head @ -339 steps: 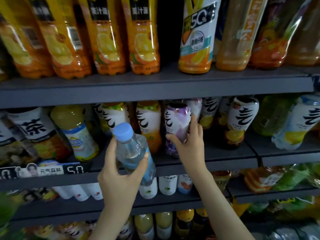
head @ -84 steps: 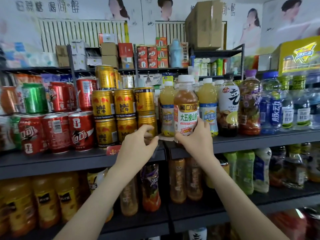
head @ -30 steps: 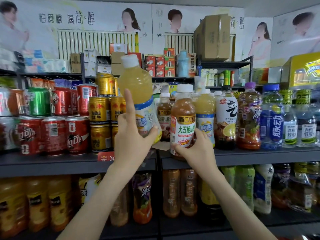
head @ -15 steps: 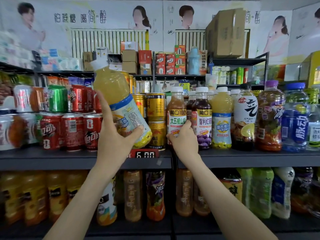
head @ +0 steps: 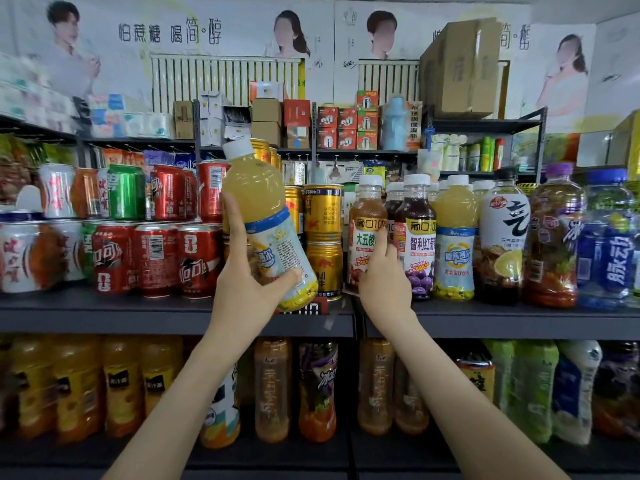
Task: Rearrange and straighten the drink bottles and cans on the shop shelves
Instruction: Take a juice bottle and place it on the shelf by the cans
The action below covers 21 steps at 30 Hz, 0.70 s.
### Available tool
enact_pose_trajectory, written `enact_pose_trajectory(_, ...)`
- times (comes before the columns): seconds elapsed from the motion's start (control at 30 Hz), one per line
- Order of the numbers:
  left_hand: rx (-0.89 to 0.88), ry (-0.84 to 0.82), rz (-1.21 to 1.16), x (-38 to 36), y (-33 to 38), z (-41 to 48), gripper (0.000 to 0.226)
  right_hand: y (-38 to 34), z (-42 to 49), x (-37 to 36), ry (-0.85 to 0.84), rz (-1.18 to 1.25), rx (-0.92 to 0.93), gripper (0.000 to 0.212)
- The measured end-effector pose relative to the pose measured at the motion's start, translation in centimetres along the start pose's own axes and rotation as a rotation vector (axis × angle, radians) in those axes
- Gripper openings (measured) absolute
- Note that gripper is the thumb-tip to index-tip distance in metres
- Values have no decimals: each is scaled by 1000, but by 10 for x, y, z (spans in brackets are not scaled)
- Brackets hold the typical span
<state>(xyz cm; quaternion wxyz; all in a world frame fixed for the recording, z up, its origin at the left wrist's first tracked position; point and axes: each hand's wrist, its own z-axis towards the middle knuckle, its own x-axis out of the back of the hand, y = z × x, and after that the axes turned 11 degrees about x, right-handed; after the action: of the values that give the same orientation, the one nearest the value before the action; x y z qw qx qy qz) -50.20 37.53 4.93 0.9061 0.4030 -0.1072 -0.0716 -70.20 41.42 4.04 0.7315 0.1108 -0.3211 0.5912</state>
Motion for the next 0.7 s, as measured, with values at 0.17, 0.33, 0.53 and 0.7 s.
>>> enact_pose_trajectory(0.17, 27, -11, -50, -4, -8, 1, 120, 4, 5, 5, -36, -159, 236, 95)
enact_pose_trajectory(0.33, 37, 3, -32, -5, -12, -1, 119, 9, 7, 3, -94, -143, 276, 97)
enact_pose_trajectory(0.53, 39, 16, -12, -2, -13, -6, 119, 5, 6, 2, -98, -129, 261, 97)
enact_pose_trajectory(0.7, 48, 29, 10, 3, -15, -12, 117, 6, 5, 9, -98, -48, 251, 94)
